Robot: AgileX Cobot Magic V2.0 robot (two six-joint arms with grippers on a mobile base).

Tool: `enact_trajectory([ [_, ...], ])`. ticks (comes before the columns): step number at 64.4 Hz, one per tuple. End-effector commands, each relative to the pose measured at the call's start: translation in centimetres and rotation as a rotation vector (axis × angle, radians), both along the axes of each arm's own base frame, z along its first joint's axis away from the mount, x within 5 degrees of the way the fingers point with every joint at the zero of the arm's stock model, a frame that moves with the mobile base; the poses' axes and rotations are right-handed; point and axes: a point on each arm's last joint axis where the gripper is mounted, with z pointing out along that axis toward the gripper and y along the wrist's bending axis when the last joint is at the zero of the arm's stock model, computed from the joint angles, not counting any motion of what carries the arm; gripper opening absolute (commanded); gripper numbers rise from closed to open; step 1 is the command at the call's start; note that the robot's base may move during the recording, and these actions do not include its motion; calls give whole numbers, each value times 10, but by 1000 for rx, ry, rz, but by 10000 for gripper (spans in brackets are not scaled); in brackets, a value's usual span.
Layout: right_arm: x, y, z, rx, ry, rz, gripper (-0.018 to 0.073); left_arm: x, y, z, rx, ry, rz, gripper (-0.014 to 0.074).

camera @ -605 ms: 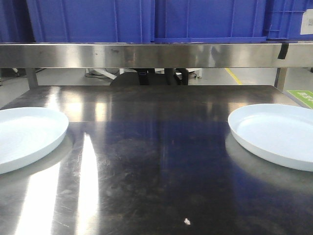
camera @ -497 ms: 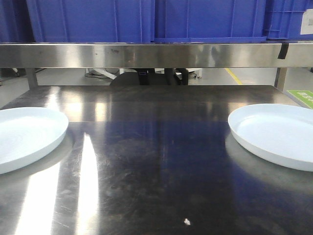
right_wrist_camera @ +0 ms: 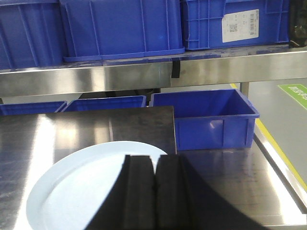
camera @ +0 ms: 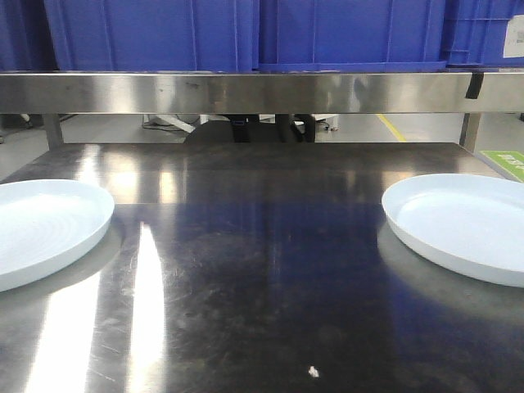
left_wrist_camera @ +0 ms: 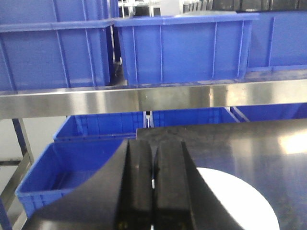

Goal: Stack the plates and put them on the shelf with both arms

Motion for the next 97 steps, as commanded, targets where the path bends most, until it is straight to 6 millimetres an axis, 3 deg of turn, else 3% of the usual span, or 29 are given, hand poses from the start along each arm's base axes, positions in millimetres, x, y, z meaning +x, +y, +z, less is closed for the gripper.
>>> enact_trajectory([
  [1, -2, -1, 8, -14, -104, -15, 49, 8, 1, 25, -18, -42, 14, 87],
  [8, -2, -1, 8, -14, -104, -15, 49, 22, -1, 37, -43, 21, 6, 87],
  [23, -2, -1, 8, -14, -104, -15, 49, 72, -5, 55, -48, 209, -1, 88],
  [38, -2, -1, 8, -14, -104, -15, 49, 124, -11, 56, -88, 387, -11, 88],
  [59, -2, -1, 8, -14, -104, -15, 49, 188, -11, 34, -82, 778, -38, 87],
  [70, -2, -1, 8, -14, -104, -15, 49, 209, -4, 19, -87, 967, -38, 87],
  [97, -2, -1, 8, -14, -104, -15, 49, 250, 16, 4, 17, 1228, -31, 88],
])
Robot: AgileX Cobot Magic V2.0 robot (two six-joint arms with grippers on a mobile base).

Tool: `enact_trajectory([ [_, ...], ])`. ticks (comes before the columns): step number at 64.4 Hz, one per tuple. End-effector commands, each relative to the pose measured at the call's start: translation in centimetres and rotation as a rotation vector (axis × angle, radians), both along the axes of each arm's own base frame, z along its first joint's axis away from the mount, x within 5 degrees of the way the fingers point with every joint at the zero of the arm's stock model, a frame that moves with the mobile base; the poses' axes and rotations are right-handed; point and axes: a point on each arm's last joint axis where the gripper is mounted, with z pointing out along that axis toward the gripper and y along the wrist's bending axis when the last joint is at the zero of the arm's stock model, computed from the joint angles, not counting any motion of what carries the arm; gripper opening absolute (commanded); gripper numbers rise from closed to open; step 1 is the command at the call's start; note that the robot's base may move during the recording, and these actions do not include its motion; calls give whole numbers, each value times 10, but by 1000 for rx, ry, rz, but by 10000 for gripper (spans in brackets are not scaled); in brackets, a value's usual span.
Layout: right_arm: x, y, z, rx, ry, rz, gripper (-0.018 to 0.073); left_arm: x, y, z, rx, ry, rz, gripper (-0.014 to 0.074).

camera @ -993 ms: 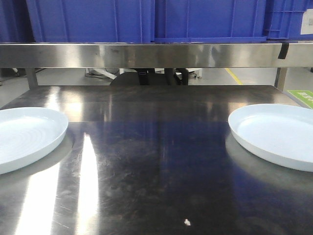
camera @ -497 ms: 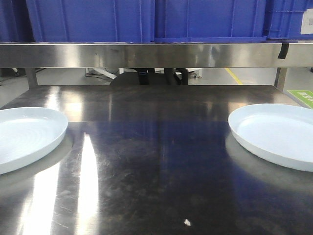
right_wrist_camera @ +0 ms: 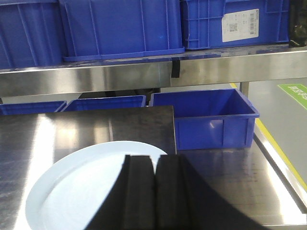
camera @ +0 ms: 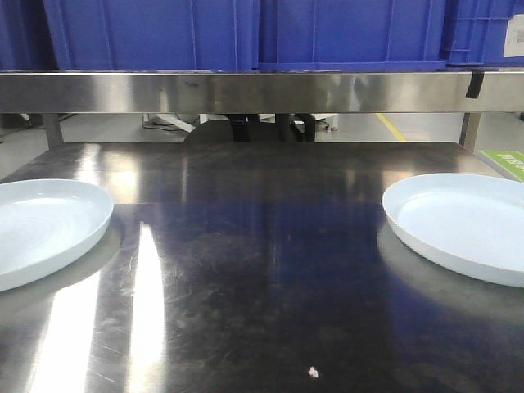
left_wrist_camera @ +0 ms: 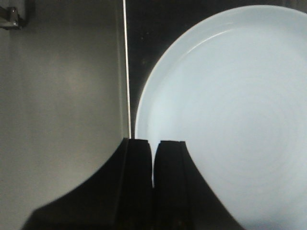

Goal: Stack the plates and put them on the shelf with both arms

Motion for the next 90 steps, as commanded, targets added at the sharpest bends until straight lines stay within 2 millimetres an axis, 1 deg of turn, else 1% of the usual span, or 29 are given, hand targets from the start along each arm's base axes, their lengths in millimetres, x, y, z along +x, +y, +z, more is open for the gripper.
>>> enact_trajectory([
  [1, -2, -1, 8, -14, -104, -15, 49, 9, 1, 16, -11, -19, 8, 88],
  [10, -2, -1, 8, -14, -104, -15, 49, 22, 2, 11, -22, 54, 11, 94],
  [14, -2, -1, 8, -14, -104, -15, 49, 27, 3, 9, -18, 80, 14, 126],
  [17, -2, -1, 8, -14, -104, -15, 49, 30, 5, 7, -19, 90, 18, 175],
  [25, -2, -1, 8, -14, -104, -15, 49, 31, 8, 6, -20, 93, 29, 360],
  [31, -2, -1, 8, -14, -104, -15, 49, 31, 9, 5, -22, 106, 31, 438],
  [38, -2, -1, 8, -14, -104, -15, 49, 33, 9, -1, -23, 122, 31, 432],
  [46, -2, -1, 8, -14, -104, -15, 49, 35, 9, -13, -29, 172, 30, 409],
  [60, -2, -1, 8, -14, -104, -15, 49, 35, 10, -14, -29, 167, 34, 359],
  [65, -2, -1, 8, -14, -104, -15, 49, 36, 10, -18, -30, 182, 34, 348],
  [90, -2, -1, 8, -14, -104, -15, 49, 32, 9, -28, -29, 195, 36, 347],
])
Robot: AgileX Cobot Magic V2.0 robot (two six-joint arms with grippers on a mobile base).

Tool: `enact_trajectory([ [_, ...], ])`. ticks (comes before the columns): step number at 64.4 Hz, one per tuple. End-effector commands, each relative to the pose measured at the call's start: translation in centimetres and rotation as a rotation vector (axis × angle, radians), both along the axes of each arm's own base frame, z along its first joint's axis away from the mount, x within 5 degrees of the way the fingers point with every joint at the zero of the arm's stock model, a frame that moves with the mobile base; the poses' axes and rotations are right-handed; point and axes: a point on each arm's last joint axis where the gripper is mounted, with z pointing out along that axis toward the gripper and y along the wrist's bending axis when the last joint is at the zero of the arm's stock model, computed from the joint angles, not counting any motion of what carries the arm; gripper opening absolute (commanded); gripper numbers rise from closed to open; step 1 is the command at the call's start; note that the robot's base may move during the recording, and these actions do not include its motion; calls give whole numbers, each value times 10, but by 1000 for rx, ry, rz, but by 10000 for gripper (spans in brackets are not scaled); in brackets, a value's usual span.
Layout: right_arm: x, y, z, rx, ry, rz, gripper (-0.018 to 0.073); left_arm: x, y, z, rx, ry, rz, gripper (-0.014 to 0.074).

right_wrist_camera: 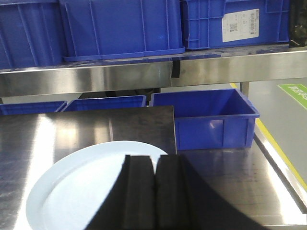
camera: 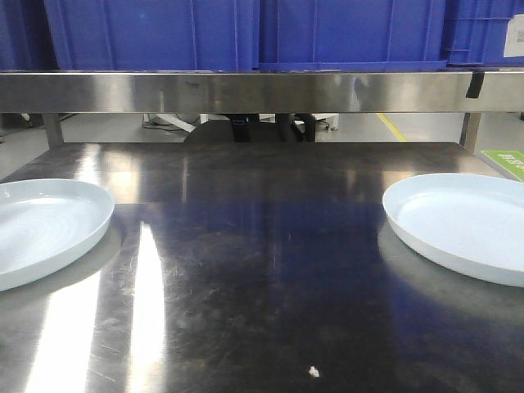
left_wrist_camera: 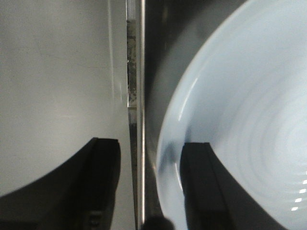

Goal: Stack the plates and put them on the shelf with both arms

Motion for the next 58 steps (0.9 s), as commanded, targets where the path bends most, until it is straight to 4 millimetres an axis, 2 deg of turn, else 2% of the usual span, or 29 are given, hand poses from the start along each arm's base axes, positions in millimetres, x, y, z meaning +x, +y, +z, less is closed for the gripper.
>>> enact_trajectory([
  [1, -2, -1, 8, -14, -104, -15, 49, -1, -1, 17, -8, -61, 20, 347],
  [15, -2, -1, 8, -14, -104, -15, 49, -1, -1, 16, -8, -60, 20, 322],
  [30, -2, -1, 8, -14, -104, -15, 49, -2, -2, 17, -13, -45, 14, 76],
  [39, -2, -1, 8, -14, -104, -15, 49, 0, -4, 25, -39, -32, 11, 87],
  [58, -2, -1, 8, -14, -104, -15, 49, 11, -21, 64, -243, -68, 34, 86],
])
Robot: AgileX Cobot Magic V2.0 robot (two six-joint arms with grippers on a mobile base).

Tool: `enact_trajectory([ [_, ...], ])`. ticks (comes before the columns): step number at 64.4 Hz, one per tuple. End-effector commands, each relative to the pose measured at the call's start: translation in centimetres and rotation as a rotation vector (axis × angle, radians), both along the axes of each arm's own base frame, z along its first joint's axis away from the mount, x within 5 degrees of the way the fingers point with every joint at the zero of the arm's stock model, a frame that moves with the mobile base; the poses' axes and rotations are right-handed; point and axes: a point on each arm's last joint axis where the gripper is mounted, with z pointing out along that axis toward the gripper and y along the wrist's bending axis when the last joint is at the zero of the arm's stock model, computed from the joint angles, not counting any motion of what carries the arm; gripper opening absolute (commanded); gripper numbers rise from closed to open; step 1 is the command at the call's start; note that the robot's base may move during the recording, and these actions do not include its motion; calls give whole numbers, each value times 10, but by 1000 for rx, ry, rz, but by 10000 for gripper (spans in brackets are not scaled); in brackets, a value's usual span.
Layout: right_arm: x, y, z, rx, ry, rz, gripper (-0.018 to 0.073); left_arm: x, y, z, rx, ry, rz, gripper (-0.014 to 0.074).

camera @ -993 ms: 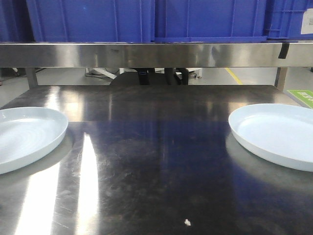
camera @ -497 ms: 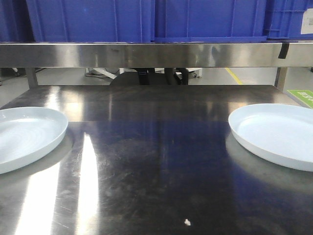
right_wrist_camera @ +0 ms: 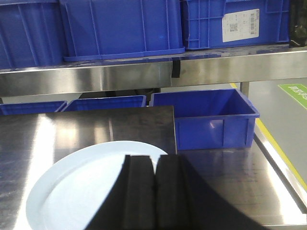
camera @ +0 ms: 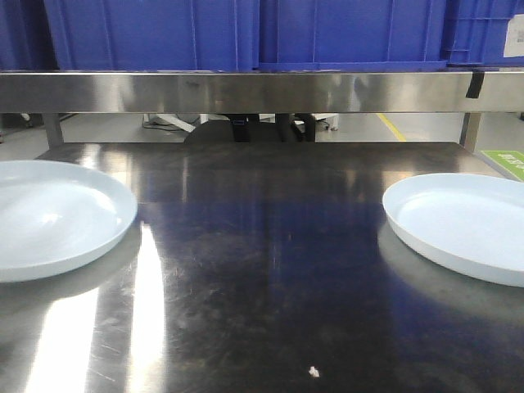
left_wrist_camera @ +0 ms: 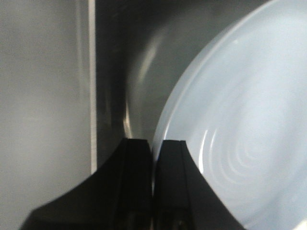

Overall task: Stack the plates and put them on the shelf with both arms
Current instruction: 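Grip the plate rim with the left gripper and slide it toward the table center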

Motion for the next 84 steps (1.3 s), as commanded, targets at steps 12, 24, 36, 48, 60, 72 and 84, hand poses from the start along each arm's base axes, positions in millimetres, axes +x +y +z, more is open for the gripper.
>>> enact_trajectory([
  [12, -2, -1, 8, -14, -104, -15, 49, 1, -30, 41, -261, -92, -18, 86],
  [24, -2, -1, 8, -14, -104, -15, 49, 2, -73, 42, -281, -143, -119, 80],
  [36, -2, -1, 8, -14, -104, -15, 49, -3, -120, 27, -281, -219, -162, 80],
  [48, -2, -1, 8, -14, -104, -15, 49, -10, -136, 7, -271, -239, -143, 80],
  [60, -2, -1, 8, -14, -104, -15, 49, -13, -144, 5, -272, -236, -140, 80],
  [72, -2, -1, 8, -14, -104, -15, 49, -13, -150, -2, -267, -216, -153, 80],
  [84, -2, -1, 8, -14, -104, -15, 49, -11, -156, -17, -258, -171, -167, 80],
])
